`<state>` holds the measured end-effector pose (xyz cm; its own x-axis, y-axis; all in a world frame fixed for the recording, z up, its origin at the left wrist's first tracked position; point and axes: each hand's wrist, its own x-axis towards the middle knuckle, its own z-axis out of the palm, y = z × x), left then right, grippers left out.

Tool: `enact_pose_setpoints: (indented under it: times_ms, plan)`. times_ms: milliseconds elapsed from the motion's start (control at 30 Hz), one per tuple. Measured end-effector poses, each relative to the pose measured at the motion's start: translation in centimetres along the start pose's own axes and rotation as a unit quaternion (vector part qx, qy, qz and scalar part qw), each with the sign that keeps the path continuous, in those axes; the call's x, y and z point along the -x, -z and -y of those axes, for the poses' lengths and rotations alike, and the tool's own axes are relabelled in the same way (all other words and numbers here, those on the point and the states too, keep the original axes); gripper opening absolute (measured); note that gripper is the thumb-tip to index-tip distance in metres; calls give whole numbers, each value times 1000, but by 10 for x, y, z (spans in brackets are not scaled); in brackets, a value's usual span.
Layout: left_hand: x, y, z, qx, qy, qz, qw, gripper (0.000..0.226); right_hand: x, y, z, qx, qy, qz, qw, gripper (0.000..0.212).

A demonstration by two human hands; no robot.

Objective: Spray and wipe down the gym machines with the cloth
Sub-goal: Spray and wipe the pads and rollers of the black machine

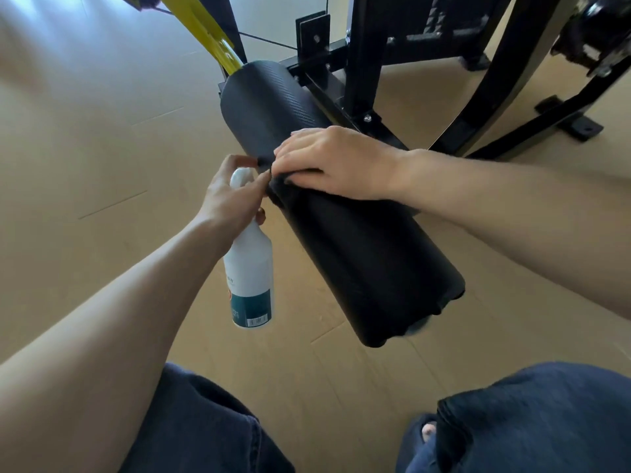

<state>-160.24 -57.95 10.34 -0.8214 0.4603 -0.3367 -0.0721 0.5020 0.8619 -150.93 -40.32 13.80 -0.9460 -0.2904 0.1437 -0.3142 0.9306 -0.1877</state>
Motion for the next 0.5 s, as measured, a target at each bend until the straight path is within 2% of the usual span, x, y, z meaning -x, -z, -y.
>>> enact_pose_setpoints:
  times_ms: [133,233,367,500]
  plan:
    - [-2,4,4,9,-6,-6,1000,24,25,-8,23,-98,-74,-70,990,27]
    - [-4,7,8,-8,-9,6,1000,26,86,-6,58,-135,-85,-61,985,26]
    - [-8,9,6,8,-2,3,1000,24,144,4,81,-113,-26,-13,993,27]
    - [-11,6,5,8,-9,-9,1000,28,114,11,48,-66,57,26,996,29]
